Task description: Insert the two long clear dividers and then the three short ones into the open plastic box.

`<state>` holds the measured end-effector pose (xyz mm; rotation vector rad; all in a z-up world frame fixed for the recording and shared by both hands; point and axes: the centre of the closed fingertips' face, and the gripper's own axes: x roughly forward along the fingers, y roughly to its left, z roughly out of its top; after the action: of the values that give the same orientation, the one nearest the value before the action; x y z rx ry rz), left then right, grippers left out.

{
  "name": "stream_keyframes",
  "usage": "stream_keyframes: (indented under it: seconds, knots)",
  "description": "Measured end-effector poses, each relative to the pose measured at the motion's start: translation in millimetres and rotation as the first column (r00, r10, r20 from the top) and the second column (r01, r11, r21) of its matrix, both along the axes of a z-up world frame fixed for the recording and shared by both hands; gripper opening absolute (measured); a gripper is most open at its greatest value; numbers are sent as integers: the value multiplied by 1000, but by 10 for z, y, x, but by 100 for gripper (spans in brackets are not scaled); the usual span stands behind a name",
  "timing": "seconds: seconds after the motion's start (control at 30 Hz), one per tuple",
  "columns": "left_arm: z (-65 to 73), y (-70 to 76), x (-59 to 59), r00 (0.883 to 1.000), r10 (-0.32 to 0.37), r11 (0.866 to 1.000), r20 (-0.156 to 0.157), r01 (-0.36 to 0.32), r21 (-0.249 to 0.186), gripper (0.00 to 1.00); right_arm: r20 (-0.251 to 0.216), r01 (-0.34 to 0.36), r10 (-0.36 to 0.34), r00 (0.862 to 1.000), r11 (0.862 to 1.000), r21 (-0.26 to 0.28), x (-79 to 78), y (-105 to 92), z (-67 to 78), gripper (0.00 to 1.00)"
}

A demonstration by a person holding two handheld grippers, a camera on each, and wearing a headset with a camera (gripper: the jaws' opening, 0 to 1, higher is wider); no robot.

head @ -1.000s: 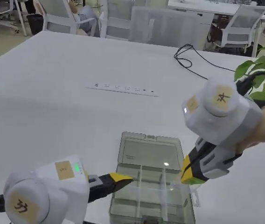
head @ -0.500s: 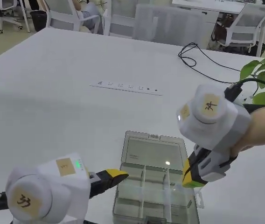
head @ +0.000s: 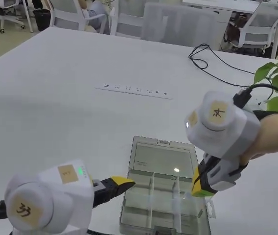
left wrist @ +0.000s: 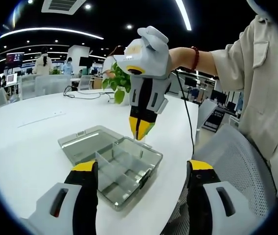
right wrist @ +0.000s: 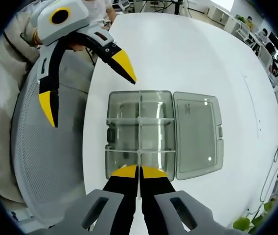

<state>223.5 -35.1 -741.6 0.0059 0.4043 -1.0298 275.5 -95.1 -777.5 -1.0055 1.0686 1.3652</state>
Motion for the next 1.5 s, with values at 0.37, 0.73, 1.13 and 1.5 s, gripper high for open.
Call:
stream_keyframes:
  seconds: [0.37, 0.73, 1.13, 1.5]
  knots:
    - [23, 28, 17, 1000, 8, 1000, 5, -8, -2, 74, -9, -31, 30, 999, 999, -33, -6, 25, -94, 2]
    - [45, 8, 30, 1000, 4, 1000, 12, -4, 6, 73, -62, -36, 32, 998, 996, -76, -9, 39, -183, 2]
    - [53, 38, 47, 1000, 9, 1000, 18, -10, 14, 73, -70, -10, 4, 998, 997, -83, -16, 30, -283, 2]
    - [41, 54, 47, 1000, 15, 1000, 16, -15, 23, 73, -82, 19, -25, 996, 997, -72, -35, 36, -479, 3]
